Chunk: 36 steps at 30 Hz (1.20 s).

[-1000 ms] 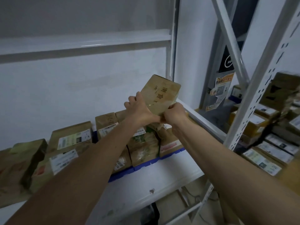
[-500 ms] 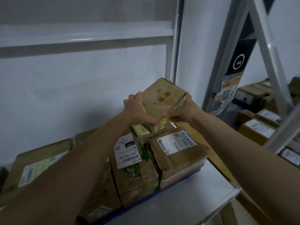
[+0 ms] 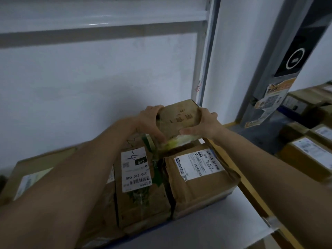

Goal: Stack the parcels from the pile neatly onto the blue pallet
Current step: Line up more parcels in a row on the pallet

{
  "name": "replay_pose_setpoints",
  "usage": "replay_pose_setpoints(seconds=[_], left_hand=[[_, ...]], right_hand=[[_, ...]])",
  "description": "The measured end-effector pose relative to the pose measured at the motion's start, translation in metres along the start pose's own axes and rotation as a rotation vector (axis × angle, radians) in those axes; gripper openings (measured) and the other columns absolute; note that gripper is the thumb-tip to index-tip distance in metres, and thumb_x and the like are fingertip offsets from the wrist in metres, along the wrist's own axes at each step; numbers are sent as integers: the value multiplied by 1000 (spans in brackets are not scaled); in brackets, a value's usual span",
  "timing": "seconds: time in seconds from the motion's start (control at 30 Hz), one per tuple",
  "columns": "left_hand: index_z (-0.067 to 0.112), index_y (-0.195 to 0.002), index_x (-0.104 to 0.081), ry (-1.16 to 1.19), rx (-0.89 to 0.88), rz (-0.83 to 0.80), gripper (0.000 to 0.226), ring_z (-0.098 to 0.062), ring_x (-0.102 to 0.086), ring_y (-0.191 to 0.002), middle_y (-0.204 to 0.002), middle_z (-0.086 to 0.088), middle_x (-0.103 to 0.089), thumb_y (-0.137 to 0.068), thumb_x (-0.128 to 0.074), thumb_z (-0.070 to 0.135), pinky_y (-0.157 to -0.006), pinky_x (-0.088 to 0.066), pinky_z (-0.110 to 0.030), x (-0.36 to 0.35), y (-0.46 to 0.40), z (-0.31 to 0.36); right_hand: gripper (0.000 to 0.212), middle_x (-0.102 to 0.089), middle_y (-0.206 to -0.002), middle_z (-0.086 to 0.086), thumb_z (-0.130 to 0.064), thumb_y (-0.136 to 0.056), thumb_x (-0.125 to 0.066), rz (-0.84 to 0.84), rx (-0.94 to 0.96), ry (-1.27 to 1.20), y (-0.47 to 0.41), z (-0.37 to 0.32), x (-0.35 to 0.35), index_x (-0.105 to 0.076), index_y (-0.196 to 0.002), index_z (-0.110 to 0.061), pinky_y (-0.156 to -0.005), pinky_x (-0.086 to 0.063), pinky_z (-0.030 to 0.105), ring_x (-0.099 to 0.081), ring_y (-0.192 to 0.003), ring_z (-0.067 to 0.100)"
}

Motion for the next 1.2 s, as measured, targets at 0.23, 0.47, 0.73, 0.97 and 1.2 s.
replay_pose_setpoints(seconds=[0.23,0.47,0.73,0.97,1.2], left_hand=[[20,-152,-7,-71,75,-115,117,-25,-22,-136,-148,-4,-19,-66,-86,26,-109,-33,-40,-26,-16,-17],[15,-152,7,-206,92,-182,121,-25,-8,-143,-156,-3,-4,-70,-81,26,-116,-22,-42,-33,-18,-28],[24,-151,16,-326,159,-159,130,-25,9,-146,-159,1,12,-66,-82,37,-118,-12,-51,-42,-16,-30],[15,-153,-4,26,181,84,105,-24,-13,-146,-161,-7,-8,-79,-73,45,-114,-18,-36,3,17,-20],[17,-136,-51,-150,448,426,41,-21,-51,-122,-137,-4,-53,-95,-52,24,-97,-38,-30,55,128,-65]], right_hand=[[103,-33,-134,11,-50,-60,-83,-22,5,60,-12,31,-9,-27,-142,-23,-104,-39,43,-35,-126,29],[83,-38,-133,13,-52,-68,-76,-35,28,49,-18,34,-17,-39,-134,-19,-99,-40,38,-38,-121,27],[75,-46,-133,14,-38,-67,-81,-126,-20,54,-18,33,-18,-44,-127,-12,-96,-49,43,-54,-112,29],[78,-31,-141,19,-39,-82,-68,1,125,360,-13,-12,-5,-29,-143,-13,-105,-35,43,-35,-128,36],[54,-33,-143,16,-28,-92,-58,-218,580,444,30,-127,-88,-40,-140,-10,-106,-31,41,-32,-131,35]])
Point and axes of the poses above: each hand's wrist, its own y-axis away from the middle knuckle, its own x-axis out of the back of the hand, z = x × y, the point moved 7 cm from there along -y, towards the middle knuckle
